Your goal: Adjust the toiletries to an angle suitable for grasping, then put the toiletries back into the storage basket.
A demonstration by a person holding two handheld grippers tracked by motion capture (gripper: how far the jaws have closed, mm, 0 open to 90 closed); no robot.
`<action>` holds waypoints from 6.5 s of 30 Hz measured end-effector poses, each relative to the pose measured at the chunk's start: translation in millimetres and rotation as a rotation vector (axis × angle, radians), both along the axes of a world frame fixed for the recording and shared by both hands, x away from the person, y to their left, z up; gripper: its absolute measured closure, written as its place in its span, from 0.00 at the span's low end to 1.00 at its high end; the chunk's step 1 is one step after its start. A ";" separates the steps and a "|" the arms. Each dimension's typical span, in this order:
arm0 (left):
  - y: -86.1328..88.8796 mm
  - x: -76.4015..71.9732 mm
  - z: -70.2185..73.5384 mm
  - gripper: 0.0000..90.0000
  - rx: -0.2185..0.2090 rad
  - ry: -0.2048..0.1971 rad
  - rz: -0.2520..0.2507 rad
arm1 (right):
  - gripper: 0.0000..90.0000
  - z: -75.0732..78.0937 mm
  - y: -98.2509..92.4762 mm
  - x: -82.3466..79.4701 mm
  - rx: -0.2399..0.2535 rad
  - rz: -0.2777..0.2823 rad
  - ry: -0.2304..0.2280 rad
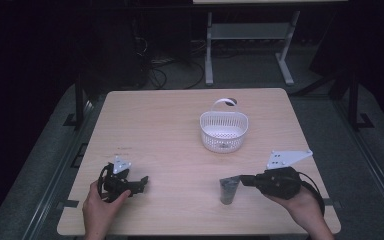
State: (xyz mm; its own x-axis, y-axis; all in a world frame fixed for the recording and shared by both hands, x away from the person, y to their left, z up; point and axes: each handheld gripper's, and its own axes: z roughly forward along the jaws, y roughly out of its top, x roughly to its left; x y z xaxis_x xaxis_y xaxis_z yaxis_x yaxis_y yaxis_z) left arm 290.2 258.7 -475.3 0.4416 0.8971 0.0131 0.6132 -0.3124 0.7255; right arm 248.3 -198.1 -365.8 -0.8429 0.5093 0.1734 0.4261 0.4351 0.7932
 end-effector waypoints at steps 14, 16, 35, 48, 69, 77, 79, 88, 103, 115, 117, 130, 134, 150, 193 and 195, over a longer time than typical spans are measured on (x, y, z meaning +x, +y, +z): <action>0.0 0.0 0.0 0.14 0.000 0.000 0.000 | 1.00 0.0 2.9 13.5 -0.013 -0.013 -0.006; 0.0 0.0 0.0 0.14 0.000 0.000 0.000 | 1.00 0.0 3.3 15.1 -0.013 -0.015 -0.005; 0.0 0.0 0.0 0.14 0.000 0.000 0.000 | 1.00 1.0 10.5 35.2 -0.024 -0.009 -0.006; -0.1 -0.1 0.0 0.14 0.000 0.000 0.000 | 0.89 0.9 1.7 34.6 -0.052 -0.013 0.007; -0.1 0.0 0.0 0.14 -0.001 0.001 0.000 | 0.31 17.9 3.2 30.4 -0.171 0.029 0.031; 0.1 0.0 0.3 0.14 0.001 0.003 -0.001 | 0.24 24.2 13.5 31.1 -0.207 0.054 0.028; 0.1 -0.1 0.3 0.14 0.001 0.004 -0.002 | 0.22 25.0 17.4 31.1 -0.220 0.068 0.028; 0.1 0.0 0.2 0.14 0.001 0.003 -0.001 | 0.21 26.4 32.9 33.9 -0.245 0.112 0.022; 0.0 -0.1 0.2 0.14 0.000 0.003 -0.001 | 0.18 20.9 51.1 36.6 -0.246 0.159 0.025; 0.0 0.0 0.2 0.14 0.000 0.003 -0.001 | 0.18 13.8 54.8 34.9 -0.251 0.141 0.045; 0.1 -0.1 0.4 0.14 0.001 0.005 -0.002 | 0.18 13.2 54.0 33.6 -0.251 0.134 0.047; 0.0 0.0 0.2 0.14 0.000 0.002 -0.001 | 0.24 12.2 57.8 28.4 -0.217 0.069 0.073; 0.0 0.0 0.2 0.14 0.000 0.003 -0.001 | 0.27 12.8 58.0 28.1 -0.217 0.051 0.075; 0.1 0.0 0.3 0.14 0.001 0.004 -0.001 | 0.33 13.6 54.9 28.8 -0.237 0.054 0.086; 0.0 0.1 0.1 0.14 -0.001 0.000 0.000 | 0.34 67.6 41.0 67.6 -0.252 0.018 0.033; 0.0 0.1 0.1 0.14 -0.001 0.000 0.001 | 0.34 70.1 40.5 69.0 -0.253 0.014 0.033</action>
